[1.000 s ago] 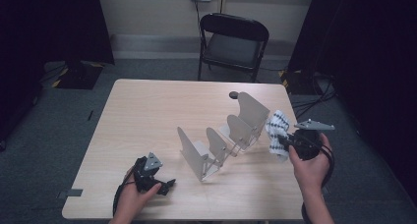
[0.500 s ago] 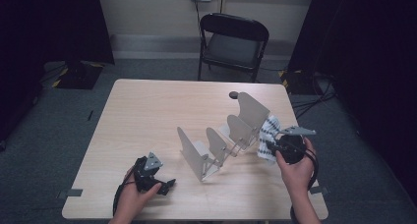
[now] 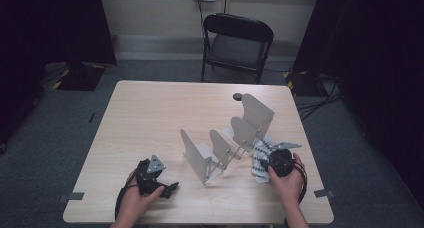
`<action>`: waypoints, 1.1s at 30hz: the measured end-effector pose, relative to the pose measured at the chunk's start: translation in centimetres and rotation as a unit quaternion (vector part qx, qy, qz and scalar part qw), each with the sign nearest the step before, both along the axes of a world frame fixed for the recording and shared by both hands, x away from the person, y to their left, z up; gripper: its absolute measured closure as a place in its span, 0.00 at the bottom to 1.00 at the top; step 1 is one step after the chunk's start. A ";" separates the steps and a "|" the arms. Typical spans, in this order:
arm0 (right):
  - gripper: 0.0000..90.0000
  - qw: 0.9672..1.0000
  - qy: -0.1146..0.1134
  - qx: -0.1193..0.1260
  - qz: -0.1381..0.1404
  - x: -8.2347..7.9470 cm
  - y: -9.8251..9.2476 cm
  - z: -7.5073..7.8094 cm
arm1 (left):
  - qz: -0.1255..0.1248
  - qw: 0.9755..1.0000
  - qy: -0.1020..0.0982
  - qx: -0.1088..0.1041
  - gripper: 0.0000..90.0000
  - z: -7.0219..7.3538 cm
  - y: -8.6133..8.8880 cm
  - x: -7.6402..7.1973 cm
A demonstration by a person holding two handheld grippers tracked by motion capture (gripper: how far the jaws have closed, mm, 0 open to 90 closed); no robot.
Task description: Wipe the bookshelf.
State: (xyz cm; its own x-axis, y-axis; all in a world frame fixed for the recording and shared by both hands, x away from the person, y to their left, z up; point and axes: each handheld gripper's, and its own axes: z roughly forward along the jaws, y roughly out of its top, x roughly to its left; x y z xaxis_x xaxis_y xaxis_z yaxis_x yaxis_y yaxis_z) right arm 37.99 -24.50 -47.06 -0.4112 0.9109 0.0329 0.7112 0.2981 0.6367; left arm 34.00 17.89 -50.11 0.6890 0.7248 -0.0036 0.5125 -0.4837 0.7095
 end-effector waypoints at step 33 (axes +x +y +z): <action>0.79 1.000 -0.002 -0.006 -0.013 1.0 -1.4 0.5 | 0.002 1.000 0.001 -0.004 0.00 0.0 -0.1 0.0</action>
